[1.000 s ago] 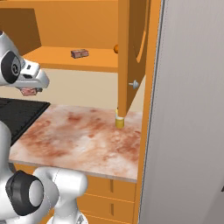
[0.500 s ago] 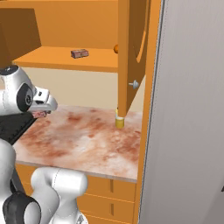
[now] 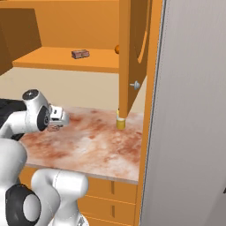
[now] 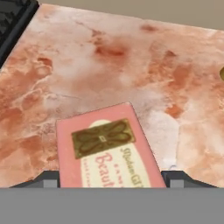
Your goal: Pick the bar soap and bar soap from the cabinet and place them on the counter.
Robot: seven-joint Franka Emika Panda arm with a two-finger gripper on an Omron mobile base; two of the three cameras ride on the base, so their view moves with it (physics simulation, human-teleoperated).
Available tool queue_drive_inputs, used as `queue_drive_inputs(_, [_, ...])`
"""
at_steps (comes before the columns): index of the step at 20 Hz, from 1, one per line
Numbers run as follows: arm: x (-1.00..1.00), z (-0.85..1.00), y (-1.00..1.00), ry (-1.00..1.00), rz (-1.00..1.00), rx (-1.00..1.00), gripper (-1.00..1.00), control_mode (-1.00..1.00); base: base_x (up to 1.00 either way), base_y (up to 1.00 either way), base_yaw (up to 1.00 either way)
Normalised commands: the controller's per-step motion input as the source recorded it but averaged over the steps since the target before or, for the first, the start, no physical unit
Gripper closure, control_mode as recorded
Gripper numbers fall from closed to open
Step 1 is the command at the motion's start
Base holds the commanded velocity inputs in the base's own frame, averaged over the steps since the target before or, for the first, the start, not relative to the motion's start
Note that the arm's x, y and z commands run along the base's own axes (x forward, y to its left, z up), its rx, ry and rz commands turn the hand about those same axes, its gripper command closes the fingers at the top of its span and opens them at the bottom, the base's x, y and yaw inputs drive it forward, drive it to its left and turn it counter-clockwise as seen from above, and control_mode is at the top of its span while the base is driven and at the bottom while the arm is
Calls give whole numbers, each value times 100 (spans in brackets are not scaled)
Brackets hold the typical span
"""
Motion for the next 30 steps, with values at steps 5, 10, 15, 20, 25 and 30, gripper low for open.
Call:
queue_drive_inputs(5, [77,-75,0,-2,0,-6,100,-100,0,0,0])
queue_drive_inputs(10, [77,-53,8,0,0,-5,100,-100,0,0,0])
queue_drive_inputs(15, [63,-11,11,3,-1,-1,100,-100,0,0,0])
queue_drive_inputs(20, [31,0,9,16,0,-1,100,-100,0,0,0])
queue_drive_inputs(25, [33,-8,10,9,0,-4,-100,-100,0,0,0])
queue_drive_inputs(30, [9,-8,6,6,0,-1,-100,-100,0,0,0])
